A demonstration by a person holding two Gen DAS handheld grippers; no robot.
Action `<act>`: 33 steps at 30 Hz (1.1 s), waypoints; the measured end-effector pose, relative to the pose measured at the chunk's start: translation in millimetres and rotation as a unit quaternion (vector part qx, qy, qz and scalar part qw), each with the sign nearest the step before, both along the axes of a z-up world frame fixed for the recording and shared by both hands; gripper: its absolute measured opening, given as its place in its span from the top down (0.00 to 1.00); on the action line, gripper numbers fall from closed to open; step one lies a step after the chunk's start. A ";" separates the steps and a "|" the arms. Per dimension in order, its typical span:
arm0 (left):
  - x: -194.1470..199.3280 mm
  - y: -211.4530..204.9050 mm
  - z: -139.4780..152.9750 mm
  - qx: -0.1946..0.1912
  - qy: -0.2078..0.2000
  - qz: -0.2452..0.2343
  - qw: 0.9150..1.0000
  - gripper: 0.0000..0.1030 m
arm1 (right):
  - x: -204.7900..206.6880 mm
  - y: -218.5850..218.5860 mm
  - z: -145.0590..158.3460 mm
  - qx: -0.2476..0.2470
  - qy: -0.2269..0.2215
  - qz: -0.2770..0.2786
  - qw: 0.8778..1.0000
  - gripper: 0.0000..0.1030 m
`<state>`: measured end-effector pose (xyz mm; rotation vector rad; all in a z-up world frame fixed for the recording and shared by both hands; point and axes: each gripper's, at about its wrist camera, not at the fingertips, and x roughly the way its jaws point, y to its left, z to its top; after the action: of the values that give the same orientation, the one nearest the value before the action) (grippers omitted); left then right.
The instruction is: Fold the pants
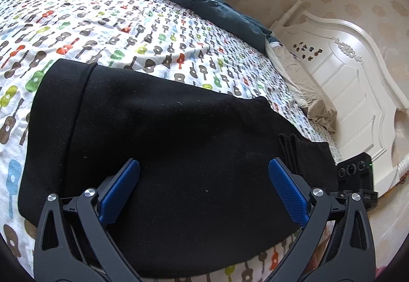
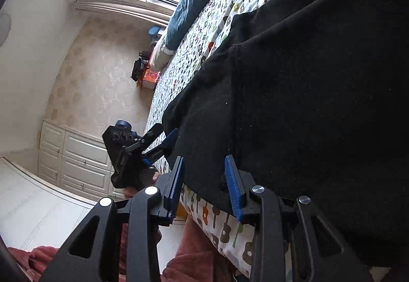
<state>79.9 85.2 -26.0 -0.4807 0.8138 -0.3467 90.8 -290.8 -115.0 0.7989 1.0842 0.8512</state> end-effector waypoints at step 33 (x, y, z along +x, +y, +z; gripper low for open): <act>22.2 80.3 -49.4 -0.195 0.094 -0.063 0.974 0.85 | -9.0 30.7 21.0 -0.011 -0.041 -0.016 0.999 0.24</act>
<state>102.2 165.5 -75.5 -0.8398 0.9664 -0.5912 81.9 -260.1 -94.1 0.7541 1.0037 0.8362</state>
